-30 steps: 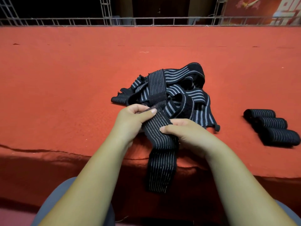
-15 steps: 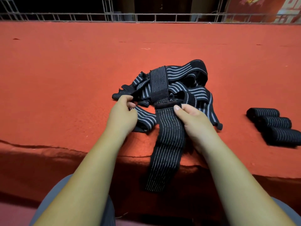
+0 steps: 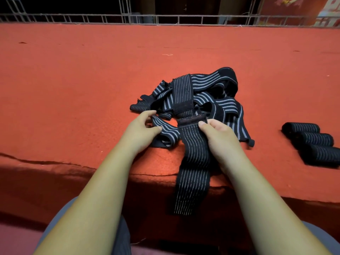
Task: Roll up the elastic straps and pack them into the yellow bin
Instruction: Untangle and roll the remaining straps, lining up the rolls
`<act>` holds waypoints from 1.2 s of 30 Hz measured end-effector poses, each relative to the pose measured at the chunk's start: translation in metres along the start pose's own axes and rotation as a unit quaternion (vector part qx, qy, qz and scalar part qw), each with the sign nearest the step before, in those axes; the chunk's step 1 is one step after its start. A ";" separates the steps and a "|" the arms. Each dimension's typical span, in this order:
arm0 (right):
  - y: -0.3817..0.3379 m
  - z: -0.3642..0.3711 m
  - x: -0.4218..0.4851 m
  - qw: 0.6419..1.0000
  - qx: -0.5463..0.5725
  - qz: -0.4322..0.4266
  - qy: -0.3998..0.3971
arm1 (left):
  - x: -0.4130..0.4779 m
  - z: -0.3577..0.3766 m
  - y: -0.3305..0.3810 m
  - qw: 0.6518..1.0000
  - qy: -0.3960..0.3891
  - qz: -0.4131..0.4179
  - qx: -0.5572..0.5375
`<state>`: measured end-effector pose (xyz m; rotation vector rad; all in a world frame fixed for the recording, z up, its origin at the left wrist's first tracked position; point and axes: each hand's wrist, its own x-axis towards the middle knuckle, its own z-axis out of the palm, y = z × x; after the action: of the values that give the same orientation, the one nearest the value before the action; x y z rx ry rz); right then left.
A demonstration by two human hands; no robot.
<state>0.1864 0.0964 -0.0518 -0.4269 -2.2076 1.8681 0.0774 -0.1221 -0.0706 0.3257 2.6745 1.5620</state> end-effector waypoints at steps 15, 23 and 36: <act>-0.013 0.032 -0.004 0.995 0.019 -0.101 0.009 | 0.049 -0.009 -0.006 0.990 0.084 0.011 0.109; -0.005 0.047 0.008 0.995 -0.012 -0.103 -0.006 | 0.067 -0.008 -0.036 0.967 0.023 -0.012 0.254; -0.002 0.041 -0.003 0.995 -0.008 -0.094 -0.024 | 0.052 -0.038 -0.021 0.937 0.324 0.055 -0.120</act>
<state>0.1742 0.0570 -0.0571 -0.1709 -2.2098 1.7815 0.0178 -0.1549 -0.0657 -0.0717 2.8707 2.3482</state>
